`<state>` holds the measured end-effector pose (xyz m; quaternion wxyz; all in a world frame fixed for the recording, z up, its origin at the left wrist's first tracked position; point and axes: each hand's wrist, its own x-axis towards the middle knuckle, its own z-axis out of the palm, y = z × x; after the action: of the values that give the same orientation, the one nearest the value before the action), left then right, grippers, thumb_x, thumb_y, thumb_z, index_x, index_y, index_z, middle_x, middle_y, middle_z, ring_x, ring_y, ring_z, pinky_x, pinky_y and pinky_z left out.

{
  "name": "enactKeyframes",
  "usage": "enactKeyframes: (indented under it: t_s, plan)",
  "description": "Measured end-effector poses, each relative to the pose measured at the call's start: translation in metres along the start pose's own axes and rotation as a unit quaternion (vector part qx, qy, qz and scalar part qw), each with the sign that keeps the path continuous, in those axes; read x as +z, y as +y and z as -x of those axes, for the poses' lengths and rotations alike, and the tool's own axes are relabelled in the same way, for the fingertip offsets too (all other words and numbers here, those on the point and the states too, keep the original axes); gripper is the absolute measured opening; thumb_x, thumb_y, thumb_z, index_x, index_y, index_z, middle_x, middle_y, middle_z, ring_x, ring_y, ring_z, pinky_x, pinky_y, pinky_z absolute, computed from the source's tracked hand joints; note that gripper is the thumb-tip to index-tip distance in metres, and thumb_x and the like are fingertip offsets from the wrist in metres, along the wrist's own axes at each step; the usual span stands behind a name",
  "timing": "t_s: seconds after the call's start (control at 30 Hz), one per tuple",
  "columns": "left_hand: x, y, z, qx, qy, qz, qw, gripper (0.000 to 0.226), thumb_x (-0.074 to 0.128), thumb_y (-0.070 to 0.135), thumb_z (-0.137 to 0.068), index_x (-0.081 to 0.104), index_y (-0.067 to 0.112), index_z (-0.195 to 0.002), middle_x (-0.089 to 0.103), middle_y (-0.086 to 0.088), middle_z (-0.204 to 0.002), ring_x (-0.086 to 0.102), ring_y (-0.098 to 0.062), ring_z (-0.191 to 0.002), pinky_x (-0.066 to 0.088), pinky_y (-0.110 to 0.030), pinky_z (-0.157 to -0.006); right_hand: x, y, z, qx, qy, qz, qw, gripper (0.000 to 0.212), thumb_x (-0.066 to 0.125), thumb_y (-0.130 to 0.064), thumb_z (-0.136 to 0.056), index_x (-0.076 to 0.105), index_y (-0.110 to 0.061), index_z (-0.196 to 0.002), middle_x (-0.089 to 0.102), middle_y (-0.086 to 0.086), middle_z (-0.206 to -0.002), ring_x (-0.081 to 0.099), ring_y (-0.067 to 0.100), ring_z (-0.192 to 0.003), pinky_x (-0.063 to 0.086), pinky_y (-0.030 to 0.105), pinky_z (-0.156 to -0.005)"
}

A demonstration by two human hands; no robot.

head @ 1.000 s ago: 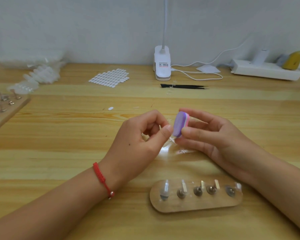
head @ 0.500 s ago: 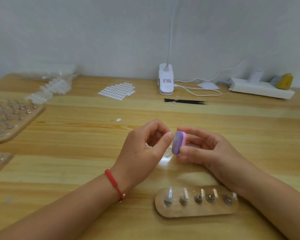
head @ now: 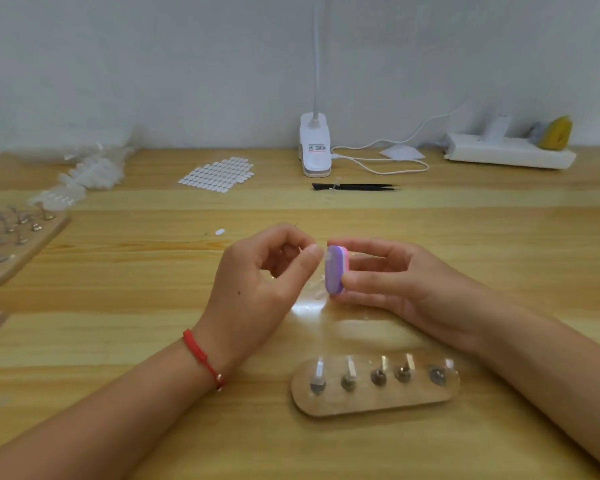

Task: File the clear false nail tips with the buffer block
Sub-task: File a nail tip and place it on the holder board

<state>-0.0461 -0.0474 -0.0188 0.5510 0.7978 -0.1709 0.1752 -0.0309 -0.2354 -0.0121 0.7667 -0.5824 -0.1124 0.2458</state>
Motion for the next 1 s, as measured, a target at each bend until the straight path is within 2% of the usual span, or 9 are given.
enactKeyframes:
  t_s: [0.13,0.3,0.4,0.47,0.57,0.63,0.73,0.87,1.0]
  plan:
    - [0.0041,-0.0008,0.0007,-0.017,-0.043,-0.012,0.999,0.011,0.063,0.028,-0.079,0.064,0.021,-0.069,0.056,-0.011,-0.060,0.048,-0.023,-0.055,0.039,-0.031,-0.055,-0.0020,0.0023,-0.0018,-0.031,0.062,-0.060,0.996,0.041,0.072,-0.003,-0.070,0.071,-0.011,-0.111,0.074,0.013,-0.095,0.072,0.024,-0.089,0.057,0.027,-0.078]
    - [0.0006,-0.0017,-0.0013,-0.035,-0.011,0.017,0.999,0.015,0.062,0.028,-0.080,0.063,0.015,-0.071,0.049,-0.005,-0.055,0.039,-0.009,-0.050,0.033,-0.021,-0.051,0.0039,0.0031,0.0003,-0.033,0.028,0.006,0.999,0.037,0.073,-0.005,-0.069,0.076,-0.018,-0.104,0.075,0.010,-0.100,0.072,0.023,-0.090,0.057,0.026,-0.075]
    - [0.0015,-0.0009,0.0001,-0.030,-0.060,-0.010,0.998,0.014,0.063,0.028,-0.077,0.065,0.017,-0.069,0.055,-0.013,-0.058,0.045,-0.026,-0.052,0.036,-0.029,-0.051,-0.0003,0.0032,-0.0023,-0.043,0.063,-0.042,0.996,0.035,0.072,-0.006,-0.069,0.076,-0.016,-0.103,0.075,0.011,-0.094,0.072,0.022,-0.087,0.057,0.026,-0.075]
    - [0.0003,0.0002,0.0003,-0.019,-0.042,-0.015,0.999,0.013,0.064,0.026,-0.077,0.063,0.019,-0.066,0.056,-0.012,-0.057,0.049,-0.029,-0.053,0.038,-0.034,-0.051,-0.0010,0.0036,-0.0028,-0.045,0.066,-0.048,0.996,0.035,0.072,-0.008,-0.069,0.076,-0.016,-0.102,0.075,0.010,-0.092,0.072,0.021,-0.082,0.057,0.026,-0.073]
    - [-0.0017,-0.0023,-0.0025,-0.024,-0.005,0.003,1.000,0.014,0.063,0.026,-0.079,0.062,0.019,-0.067,0.049,-0.003,-0.052,0.040,-0.014,-0.047,0.033,-0.025,-0.049,0.0043,0.0059,-0.0017,-0.045,0.030,0.043,0.998,0.038,0.075,-0.010,-0.068,0.076,-0.022,-0.105,0.075,0.010,-0.101,0.073,0.023,-0.089,0.058,0.026,-0.073]
    - [-0.0004,-0.0039,-0.0018,-0.021,-0.040,-0.021,0.999,0.013,0.062,0.027,-0.079,0.061,0.021,-0.068,0.047,0.011,-0.050,0.038,-0.004,-0.046,0.030,-0.018,-0.048,0.0039,0.0061,-0.0034,-0.062,0.054,0.029,0.996,0.037,0.074,-0.010,-0.069,0.076,-0.021,-0.105,0.075,0.007,-0.097,0.073,0.020,-0.086,0.058,0.026,-0.070]
    - [0.0016,-0.0041,0.0036,0.018,-0.066,-0.104,0.992,0.014,0.058,0.033,-0.079,0.058,0.024,-0.069,0.048,0.012,-0.052,0.042,-0.006,-0.046,0.034,-0.022,-0.050,0.0018,0.0065,-0.0042,-0.077,0.081,-0.008,0.994,0.036,0.072,-0.012,-0.069,0.075,-0.020,-0.105,0.074,0.005,-0.088,0.071,0.016,-0.079,0.058,0.025,-0.067]
    - [-0.0010,-0.0032,0.0000,0.009,-0.003,-0.051,0.999,0.014,0.057,0.028,-0.085,0.056,0.023,-0.072,0.045,0.009,-0.055,0.039,-0.006,-0.044,0.031,-0.022,-0.047,0.0066,0.0070,-0.0010,-0.077,0.047,0.061,0.994,0.038,0.075,-0.011,-0.068,0.076,-0.025,-0.103,0.075,0.002,-0.093,0.072,0.016,-0.084,0.057,0.024,-0.066]
    - [0.0011,-0.0045,-0.0007,0.017,-0.032,-0.054,0.998,0.012,0.059,0.026,-0.084,0.057,0.025,-0.073,0.047,0.010,-0.058,0.039,-0.008,-0.045,0.031,-0.022,-0.049,0.0034,0.0068,-0.0033,-0.082,0.053,0.047,0.994,0.038,0.076,-0.011,-0.069,0.077,-0.026,-0.103,0.075,0.004,-0.095,0.072,0.014,-0.083,0.057,0.023,-0.065]
